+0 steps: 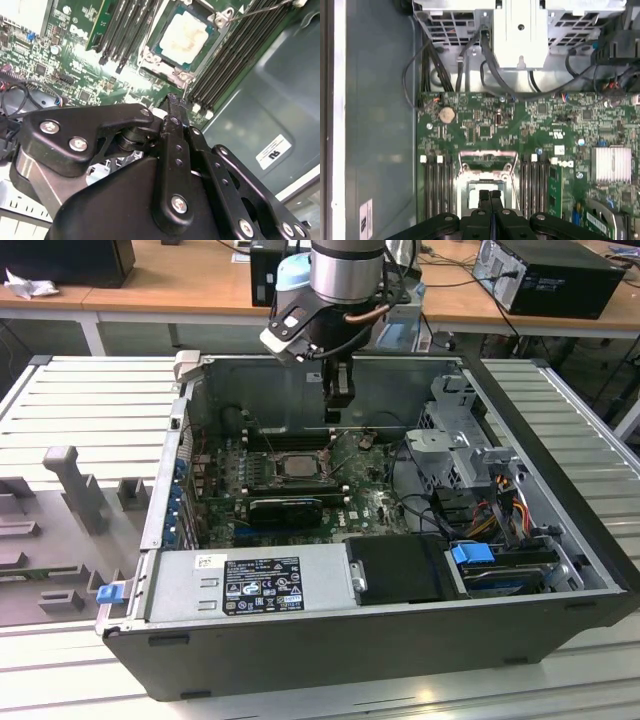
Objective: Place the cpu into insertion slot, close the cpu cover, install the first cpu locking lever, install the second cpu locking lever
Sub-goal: 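Close the cpu cover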
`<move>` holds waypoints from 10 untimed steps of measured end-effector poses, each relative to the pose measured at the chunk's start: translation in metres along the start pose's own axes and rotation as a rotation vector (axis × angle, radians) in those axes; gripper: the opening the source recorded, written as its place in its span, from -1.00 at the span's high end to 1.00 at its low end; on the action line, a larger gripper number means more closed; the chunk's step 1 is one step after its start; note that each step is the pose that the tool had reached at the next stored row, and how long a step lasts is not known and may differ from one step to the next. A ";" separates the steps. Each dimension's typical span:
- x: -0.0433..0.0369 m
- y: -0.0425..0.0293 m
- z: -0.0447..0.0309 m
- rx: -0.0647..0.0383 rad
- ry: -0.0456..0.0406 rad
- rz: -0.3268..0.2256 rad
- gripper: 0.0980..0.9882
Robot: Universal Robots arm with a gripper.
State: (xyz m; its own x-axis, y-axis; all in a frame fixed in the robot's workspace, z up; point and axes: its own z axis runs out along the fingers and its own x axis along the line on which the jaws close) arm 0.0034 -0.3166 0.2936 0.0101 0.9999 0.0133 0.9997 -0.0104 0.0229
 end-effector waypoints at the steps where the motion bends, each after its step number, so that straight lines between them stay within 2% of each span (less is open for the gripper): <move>1: 0.0000 0.0009 0.0012 0.000 0.0000 0.000 0.98; 5: -0.0001 0.0076 0.0118 0.000 0.0002 -0.007 0.98; 8: 0.0000 0.0204 0.0178 0.000 0.0002 -0.009 0.98; 10: 0.0000 0.0259 0.0202 0.000 0.0003 -0.009 0.98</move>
State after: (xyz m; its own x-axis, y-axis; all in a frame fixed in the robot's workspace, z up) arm 0.0298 -0.3166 0.2740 0.0006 0.9999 0.0134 0.9997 -0.0010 0.0230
